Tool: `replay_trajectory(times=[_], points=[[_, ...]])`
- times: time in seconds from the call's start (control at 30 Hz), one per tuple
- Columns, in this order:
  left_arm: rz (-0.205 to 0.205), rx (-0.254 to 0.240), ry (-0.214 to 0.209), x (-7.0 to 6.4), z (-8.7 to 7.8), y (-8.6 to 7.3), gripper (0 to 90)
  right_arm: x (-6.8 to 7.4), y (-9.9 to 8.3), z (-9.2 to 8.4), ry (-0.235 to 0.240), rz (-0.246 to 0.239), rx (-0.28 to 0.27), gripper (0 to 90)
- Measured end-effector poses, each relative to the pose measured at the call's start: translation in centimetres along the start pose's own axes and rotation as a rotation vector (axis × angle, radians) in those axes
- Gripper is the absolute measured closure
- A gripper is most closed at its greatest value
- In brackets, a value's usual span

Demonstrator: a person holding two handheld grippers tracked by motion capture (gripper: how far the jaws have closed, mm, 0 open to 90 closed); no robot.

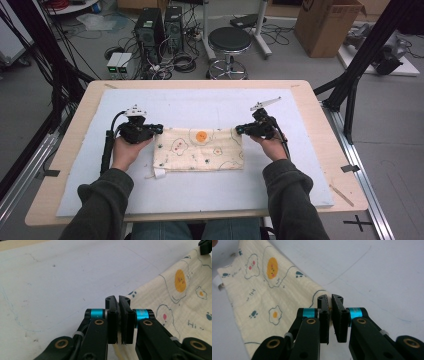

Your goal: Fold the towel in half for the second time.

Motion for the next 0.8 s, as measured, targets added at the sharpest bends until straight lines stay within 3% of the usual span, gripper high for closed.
replay_trajectory(times=[0.1, 0.27, 0.5, 0.63, 0.8], points=[[-0.010, 0.029, 0.014, 0.5, 0.8, -0.4, 85.5, -0.7, -0.4, 1.1, -0.012, 0.025, 0.017, 84.7], [-0.032, 0.011, 0.017, 1.0, 1.1, -0.6, 85.5, -0.9, -0.5, 2.2, -0.023, 0.027, 0.026, 84.8], [-0.011, -0.001, -0.008, 0.6, 0.7, -0.6, 85.3, -0.8, -0.5, 1.4, -0.004, 0.033, -0.021, 84.7], [-0.019, -0.007, -0.018, 0.5, 0.6, -1.2, 85.4, -0.8, -1.4, 1.3, 0.005, 0.056, -0.040, 84.7], [-0.002, -0.026, -0.022, 0.2, 0.1, -0.9, 85.3, -0.5, -1.5, 1.0, 0.007, 0.043, -0.047, 84.7]])
Point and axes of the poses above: each handheld gripper's, and its own axes: z roughly forward along the jaws, y roughly out of its top, x roughly to its left, the point moved 2 cm from there along z, roughly forward along the jaws, and after that the axes turned 3 degrees about -z, right-handed, at the moved point
